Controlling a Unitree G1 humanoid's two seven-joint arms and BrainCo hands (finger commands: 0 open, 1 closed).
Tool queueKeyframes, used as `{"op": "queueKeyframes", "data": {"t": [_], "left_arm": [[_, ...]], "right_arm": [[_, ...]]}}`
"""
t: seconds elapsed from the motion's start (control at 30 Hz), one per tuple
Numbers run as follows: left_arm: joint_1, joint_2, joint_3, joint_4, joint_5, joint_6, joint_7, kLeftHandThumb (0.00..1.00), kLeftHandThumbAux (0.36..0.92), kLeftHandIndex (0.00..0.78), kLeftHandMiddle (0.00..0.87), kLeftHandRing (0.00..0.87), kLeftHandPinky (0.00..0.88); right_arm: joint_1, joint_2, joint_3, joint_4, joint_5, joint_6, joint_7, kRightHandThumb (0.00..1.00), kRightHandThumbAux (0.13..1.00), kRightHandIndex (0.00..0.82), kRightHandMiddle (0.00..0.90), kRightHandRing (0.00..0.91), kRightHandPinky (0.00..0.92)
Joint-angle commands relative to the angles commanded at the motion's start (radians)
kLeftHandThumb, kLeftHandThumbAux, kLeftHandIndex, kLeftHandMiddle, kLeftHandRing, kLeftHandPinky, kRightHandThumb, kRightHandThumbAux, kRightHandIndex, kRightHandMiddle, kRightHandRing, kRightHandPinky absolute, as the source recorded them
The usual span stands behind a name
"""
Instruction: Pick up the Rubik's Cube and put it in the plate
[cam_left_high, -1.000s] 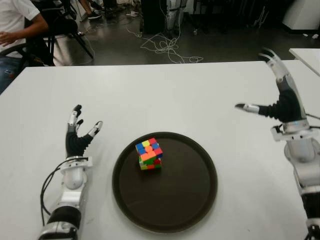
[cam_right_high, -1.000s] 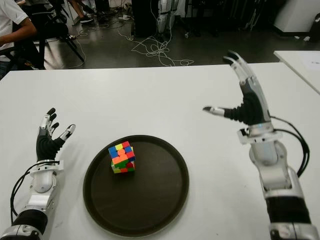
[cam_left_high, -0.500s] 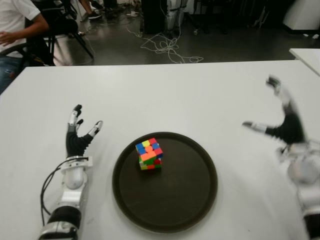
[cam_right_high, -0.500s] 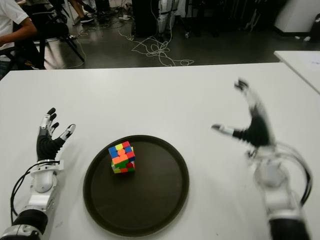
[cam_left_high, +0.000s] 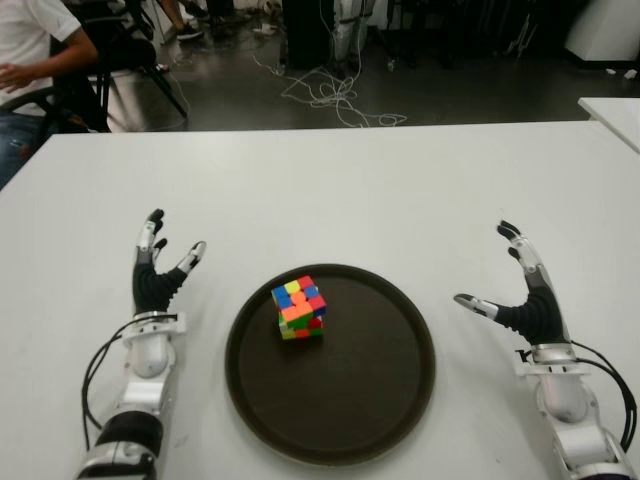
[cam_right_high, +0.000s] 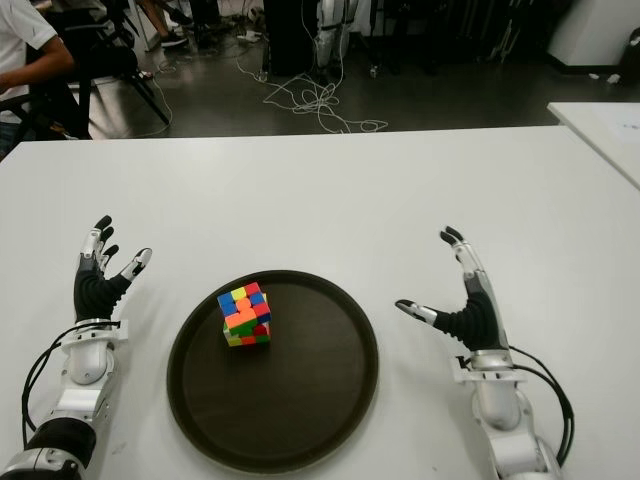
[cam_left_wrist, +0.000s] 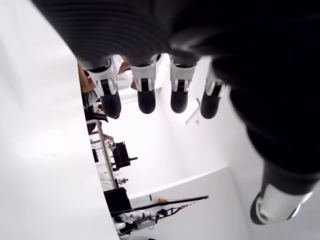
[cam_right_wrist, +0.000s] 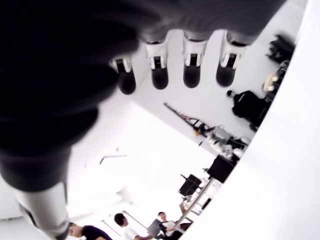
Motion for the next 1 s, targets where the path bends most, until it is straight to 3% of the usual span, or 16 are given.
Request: {"op": "queueKeyframes", "data": {"t": [0.2, 0.4, 1.0], "left_arm": [[-0.002, 0.002, -0.001, -0.001, 0.001, 0.001, 0.002, 0.218, 0.680, 0.021, 0.034, 0.012, 0.014], [0.000, 0.004, -0.002, -0.003, 0.004, -0.003, 0.005, 0.202, 0.707, 0.020, 0.038, 0.017, 0.012], [0.005, 0.008, -0.003, -0.016, -0.005, 0.023, -0.010, 0.200, 0.732, 0.025, 0.036, 0.022, 0.020]], "right_arm": [[0.022, 0.034, 0.010, -0.054, 0.013, 0.054, -0.013, 0.000, 0.810, 0.000, 0.000, 0.000, 0.000], [0.023, 0.036, 0.020, -0.063, 0.020, 0.091, -0.026, 0.000, 0.848, 0.000, 0.000, 0.000, 0.000], [0.000, 0.024, 0.036, -0.069, 0.029, 0.050, -0.036, 0.000, 0.894, 0.000, 0.000, 0.000, 0.000]]}}
